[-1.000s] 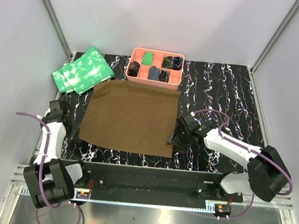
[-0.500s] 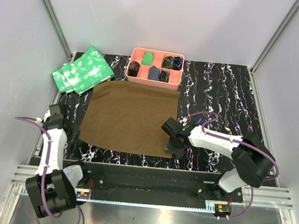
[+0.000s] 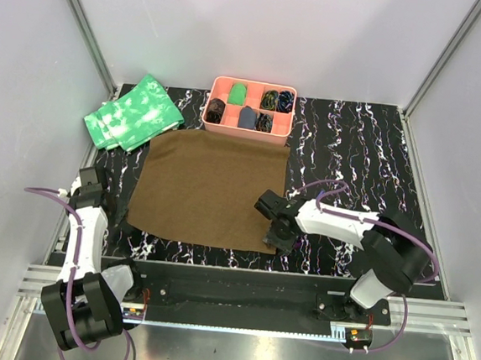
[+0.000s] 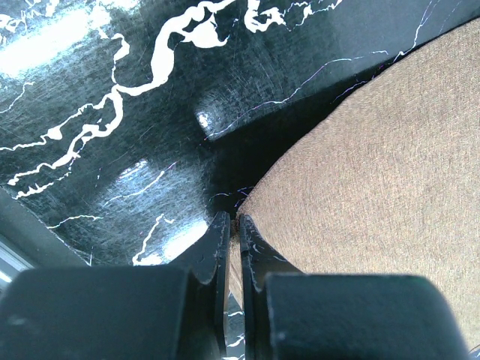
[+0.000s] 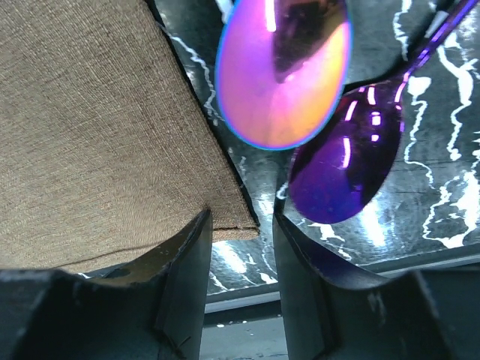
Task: Fold the napkin into a case and place the utensils inside
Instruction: Pick up the flattened napkin from the center of the board.
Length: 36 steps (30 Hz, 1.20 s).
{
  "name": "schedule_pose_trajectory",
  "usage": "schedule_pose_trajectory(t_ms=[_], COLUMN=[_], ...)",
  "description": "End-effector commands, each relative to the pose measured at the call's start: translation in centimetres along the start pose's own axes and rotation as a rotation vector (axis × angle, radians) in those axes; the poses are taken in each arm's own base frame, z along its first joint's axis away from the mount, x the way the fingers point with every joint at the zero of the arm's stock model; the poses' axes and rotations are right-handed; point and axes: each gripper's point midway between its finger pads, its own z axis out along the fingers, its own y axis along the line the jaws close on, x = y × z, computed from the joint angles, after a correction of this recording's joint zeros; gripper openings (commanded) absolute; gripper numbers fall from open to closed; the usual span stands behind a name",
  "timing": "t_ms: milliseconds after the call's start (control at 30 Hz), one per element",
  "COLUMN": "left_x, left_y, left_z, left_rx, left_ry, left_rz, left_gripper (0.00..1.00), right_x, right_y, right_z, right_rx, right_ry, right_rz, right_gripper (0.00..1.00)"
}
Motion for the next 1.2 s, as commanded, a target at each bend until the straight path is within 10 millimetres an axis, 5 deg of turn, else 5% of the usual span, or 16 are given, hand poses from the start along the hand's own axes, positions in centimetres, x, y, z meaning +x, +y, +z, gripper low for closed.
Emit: schedule_pose_trajectory(t_ms=[0, 167, 367, 533, 700, 833, 1033, 1167], left_x=[-0.7, -0.5, -0.6, -1.2, -3.3, -5.4, -6.3, -5.9], left_y=[-0.6, -0.6, -0.5, -0.8, -3.2, -5.7, -5.6, -4.8], left_z=[-0.2, -0.1, -0.5, -1.0, -3.5, -8.0, -13.1, -15.4], left_rx=[0.033, 0.032, 0.033, 0.048, 0.174, 0.325, 0.400, 0.424], left_ry=[-0.033, -0.028, -0.042, -0.063, -0.148, -0.258, -0.353, -0.389], left_rz=[0.005, 0.002, -0.010, -0.002, 0.059, 0.064, 0.017, 0.012], left_gripper=[0.00, 0.00, 0.00, 0.00, 0.00, 0.00, 0.00, 0.00], right_x=[-0.4, 0.1, -0.7, -1.8, -2.8, -4.2, -3.9, -2.2], right_y=[1.2, 0.1, 0.5, 1.5, 5.3, 5.1, 5.1, 3.3], right_z=[0.4, 1.4, 0.8, -0.8, -6.4, -11.0, -19.0, -19.8], right_rx=[-0.003, 0.021, -0.019, -0.106, -0.481, -0.611, -0.771, -0.791], right_ry=[-0.028, -0.021, -0.058, -0.113, -0.220, -0.364, -0.395, -0.318], right_rz=[0.005, 0.046, 0.068, -0.028, -0.264, -0.426, -0.532, -0.540], right_gripper=[0.47, 0.43, 0.03, 0.00, 0.00, 0.00, 0.00, 0.00])
